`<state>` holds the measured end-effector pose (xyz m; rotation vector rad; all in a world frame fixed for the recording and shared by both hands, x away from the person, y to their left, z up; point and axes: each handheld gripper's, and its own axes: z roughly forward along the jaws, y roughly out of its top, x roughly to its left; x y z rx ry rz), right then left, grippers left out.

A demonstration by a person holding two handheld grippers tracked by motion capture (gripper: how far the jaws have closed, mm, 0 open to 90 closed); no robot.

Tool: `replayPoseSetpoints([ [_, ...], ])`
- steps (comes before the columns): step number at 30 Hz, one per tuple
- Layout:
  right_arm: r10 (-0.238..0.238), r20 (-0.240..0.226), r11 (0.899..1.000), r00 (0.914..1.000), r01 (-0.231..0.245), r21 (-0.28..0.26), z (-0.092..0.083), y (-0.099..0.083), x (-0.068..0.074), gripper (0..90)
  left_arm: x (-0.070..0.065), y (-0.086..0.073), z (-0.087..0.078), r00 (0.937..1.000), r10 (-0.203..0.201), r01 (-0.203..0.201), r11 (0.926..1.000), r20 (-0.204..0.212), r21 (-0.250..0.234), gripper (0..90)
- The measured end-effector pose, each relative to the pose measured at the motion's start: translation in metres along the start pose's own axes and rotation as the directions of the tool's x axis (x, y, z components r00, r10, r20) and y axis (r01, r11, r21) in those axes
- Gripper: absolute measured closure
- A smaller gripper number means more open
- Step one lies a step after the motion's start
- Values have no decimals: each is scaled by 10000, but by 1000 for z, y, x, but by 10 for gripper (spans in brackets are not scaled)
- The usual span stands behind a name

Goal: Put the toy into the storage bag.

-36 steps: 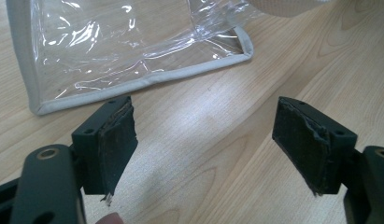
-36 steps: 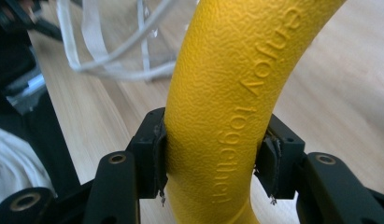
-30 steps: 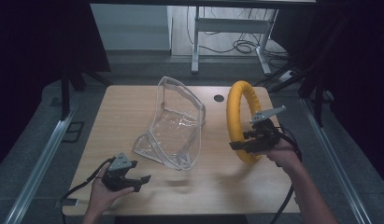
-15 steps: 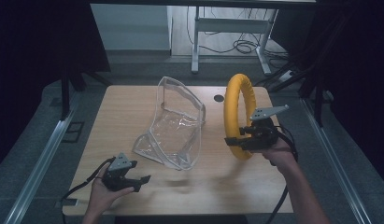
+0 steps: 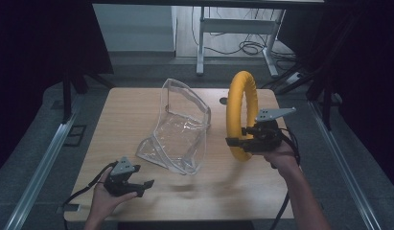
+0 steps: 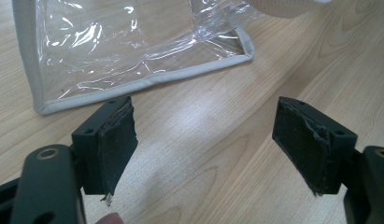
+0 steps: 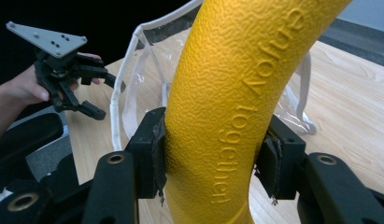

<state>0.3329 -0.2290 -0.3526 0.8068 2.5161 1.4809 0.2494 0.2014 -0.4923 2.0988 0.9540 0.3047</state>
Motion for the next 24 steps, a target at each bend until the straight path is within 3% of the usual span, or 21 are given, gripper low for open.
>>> replayPoseSetpoints([
  [24, -438, -169, 9976, 9989, 428, -539, 2, 20, 17, 494, -1, 0, 2, 10000, -22, 22, 10000, 20, 34, 215],
])
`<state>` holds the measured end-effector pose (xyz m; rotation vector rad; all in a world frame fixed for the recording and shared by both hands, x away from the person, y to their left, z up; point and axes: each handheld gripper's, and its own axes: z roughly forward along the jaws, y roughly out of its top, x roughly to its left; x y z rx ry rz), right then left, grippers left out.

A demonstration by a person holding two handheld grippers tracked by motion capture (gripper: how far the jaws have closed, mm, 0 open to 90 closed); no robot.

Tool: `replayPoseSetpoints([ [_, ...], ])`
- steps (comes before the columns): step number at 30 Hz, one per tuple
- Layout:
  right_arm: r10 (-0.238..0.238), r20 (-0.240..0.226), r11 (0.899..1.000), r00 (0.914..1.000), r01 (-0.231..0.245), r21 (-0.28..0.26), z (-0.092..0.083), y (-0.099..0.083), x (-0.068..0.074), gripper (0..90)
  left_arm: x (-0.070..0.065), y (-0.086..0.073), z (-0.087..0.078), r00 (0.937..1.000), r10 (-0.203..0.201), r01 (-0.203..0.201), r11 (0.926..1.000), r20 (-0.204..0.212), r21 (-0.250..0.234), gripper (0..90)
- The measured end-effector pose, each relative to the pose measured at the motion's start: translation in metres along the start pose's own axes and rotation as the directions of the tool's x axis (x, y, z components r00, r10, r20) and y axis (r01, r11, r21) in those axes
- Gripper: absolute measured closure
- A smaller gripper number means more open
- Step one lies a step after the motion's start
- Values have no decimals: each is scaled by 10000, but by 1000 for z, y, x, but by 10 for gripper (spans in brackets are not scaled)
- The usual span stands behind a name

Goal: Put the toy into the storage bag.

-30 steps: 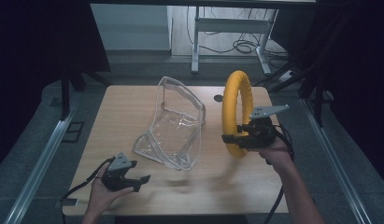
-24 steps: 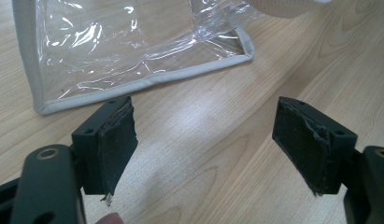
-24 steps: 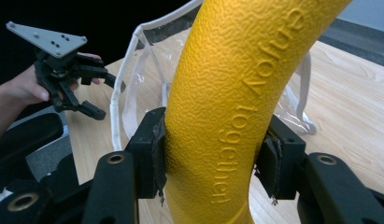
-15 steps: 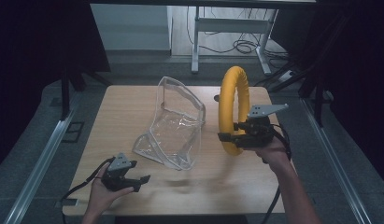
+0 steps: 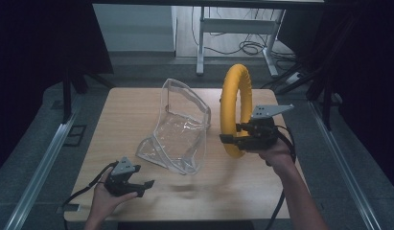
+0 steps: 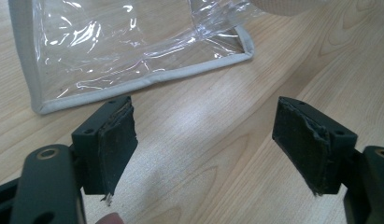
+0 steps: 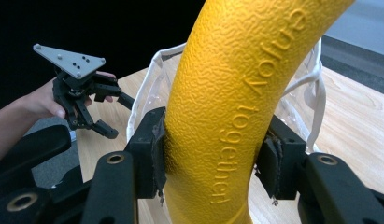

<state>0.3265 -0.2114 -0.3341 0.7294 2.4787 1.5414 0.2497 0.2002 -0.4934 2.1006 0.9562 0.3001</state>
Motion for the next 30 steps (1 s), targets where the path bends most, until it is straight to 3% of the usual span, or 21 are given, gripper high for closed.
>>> replayPoseSetpoints([
  [30, -885, -394, 9935, 9953, 854, -748, 10, 52, 29, 491, 0, 0, 1, 10000, 13, -13, 10000, 54, 66, 215],
])
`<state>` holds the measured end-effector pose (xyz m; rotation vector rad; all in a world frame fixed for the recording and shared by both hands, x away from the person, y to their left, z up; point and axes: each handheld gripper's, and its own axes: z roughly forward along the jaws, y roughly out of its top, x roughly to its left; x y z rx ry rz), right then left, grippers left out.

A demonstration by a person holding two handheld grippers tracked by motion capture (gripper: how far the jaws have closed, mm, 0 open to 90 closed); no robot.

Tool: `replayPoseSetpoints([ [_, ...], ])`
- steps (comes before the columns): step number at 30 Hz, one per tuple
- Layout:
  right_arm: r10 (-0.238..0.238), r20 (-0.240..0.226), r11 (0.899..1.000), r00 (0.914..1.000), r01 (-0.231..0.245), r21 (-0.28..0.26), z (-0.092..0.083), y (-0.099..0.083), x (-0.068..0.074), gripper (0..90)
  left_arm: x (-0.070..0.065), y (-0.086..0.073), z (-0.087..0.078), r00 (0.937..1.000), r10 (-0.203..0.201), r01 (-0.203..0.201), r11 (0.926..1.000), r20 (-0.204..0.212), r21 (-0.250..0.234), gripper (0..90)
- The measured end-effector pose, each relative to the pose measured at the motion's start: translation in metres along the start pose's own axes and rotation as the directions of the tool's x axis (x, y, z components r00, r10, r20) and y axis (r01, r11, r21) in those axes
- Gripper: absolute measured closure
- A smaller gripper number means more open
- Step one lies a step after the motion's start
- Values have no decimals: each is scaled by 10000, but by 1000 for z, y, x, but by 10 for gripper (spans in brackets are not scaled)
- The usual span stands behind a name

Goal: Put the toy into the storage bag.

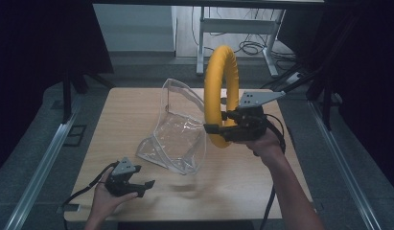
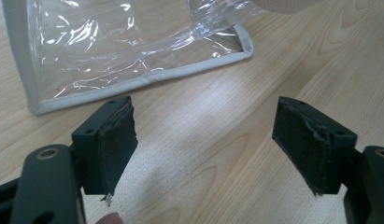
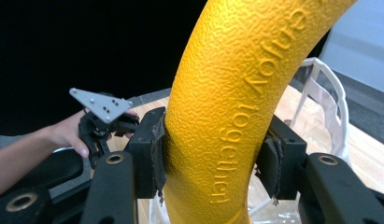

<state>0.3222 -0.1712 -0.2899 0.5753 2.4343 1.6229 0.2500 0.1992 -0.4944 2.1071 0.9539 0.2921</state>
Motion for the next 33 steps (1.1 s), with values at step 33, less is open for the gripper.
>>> replayPoseSetpoints([
  [33, -807, -899, 9960, 9927, 769, -455, 36, 46, 24, 490, 0, 0, -1, 10000, 18, -18, 10000, 14, -16, 215],
])
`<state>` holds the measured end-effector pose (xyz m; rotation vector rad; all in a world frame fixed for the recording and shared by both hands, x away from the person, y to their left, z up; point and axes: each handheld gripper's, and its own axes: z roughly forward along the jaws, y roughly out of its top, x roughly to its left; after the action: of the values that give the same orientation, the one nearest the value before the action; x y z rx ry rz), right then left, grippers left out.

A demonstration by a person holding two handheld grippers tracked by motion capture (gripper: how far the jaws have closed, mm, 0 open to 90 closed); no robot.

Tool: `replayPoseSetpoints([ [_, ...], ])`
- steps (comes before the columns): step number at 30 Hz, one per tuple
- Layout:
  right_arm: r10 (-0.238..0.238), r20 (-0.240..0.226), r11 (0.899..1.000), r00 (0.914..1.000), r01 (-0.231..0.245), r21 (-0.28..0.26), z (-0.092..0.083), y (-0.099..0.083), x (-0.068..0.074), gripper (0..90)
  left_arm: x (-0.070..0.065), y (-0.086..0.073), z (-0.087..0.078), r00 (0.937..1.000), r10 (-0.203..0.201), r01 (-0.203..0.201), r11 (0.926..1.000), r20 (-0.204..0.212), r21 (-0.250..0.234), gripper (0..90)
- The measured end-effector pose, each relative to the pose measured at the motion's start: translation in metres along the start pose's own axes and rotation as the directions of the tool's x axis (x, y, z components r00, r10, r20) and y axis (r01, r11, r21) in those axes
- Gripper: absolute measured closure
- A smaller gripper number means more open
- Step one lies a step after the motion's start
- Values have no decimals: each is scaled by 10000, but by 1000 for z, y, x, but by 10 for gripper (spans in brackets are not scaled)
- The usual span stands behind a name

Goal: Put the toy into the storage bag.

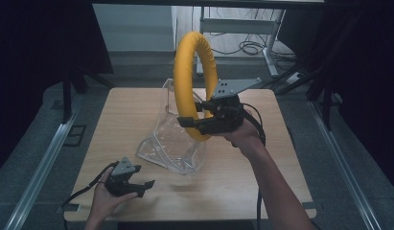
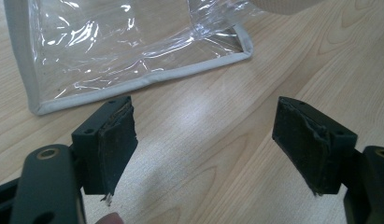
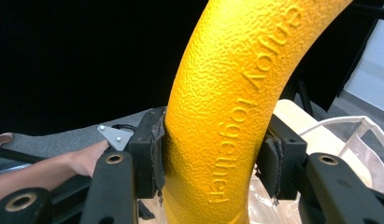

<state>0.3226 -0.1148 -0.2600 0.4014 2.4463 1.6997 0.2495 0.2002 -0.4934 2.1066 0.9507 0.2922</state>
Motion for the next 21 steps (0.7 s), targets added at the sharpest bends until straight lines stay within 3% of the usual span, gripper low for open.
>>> replayPoseSetpoints([
  [12, -236, 24, 9995, 9997, 237, -194, -2, 11, 7, 490, 0, 0, 0, 10000, -5, 5, 10000, -11, -1, 215],
  [21, -303, -402, 9990, 9987, 289, -330, 5, 15, 12, 490, 0, 0, -1, 10000, 30, -30, 10000, -35, 5, 215],
])
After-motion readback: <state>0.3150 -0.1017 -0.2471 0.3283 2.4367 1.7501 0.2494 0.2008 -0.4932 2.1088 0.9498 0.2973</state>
